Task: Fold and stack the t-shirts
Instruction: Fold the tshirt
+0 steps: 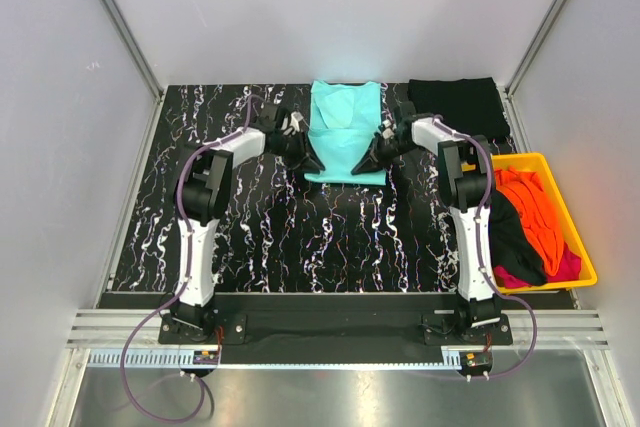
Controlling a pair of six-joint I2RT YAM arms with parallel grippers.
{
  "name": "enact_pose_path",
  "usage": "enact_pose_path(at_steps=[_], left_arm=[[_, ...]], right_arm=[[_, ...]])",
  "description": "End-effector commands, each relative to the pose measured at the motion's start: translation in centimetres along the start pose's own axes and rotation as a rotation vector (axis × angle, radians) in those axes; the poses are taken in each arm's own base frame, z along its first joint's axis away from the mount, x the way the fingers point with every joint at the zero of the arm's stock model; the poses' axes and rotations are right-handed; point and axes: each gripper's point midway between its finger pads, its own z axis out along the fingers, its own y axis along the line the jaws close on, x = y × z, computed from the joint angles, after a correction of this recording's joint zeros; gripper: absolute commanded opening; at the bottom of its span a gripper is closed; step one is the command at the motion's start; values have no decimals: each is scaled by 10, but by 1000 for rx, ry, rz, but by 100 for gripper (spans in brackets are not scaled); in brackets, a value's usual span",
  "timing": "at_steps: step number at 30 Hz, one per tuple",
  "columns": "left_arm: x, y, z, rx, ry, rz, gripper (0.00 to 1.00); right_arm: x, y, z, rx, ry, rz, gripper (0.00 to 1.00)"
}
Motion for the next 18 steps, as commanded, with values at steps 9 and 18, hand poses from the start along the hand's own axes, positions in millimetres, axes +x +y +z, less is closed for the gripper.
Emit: enact_pose_path(at_steps=[9, 18], left_arm=[[21, -4, -13, 31, 25, 66, 33], [17, -18, -16, 38, 6, 63, 35]], right_arm=[[9, 28, -43, -63, -79, -105, 8], [17, 12, -45, -7, -103, -97, 11]])
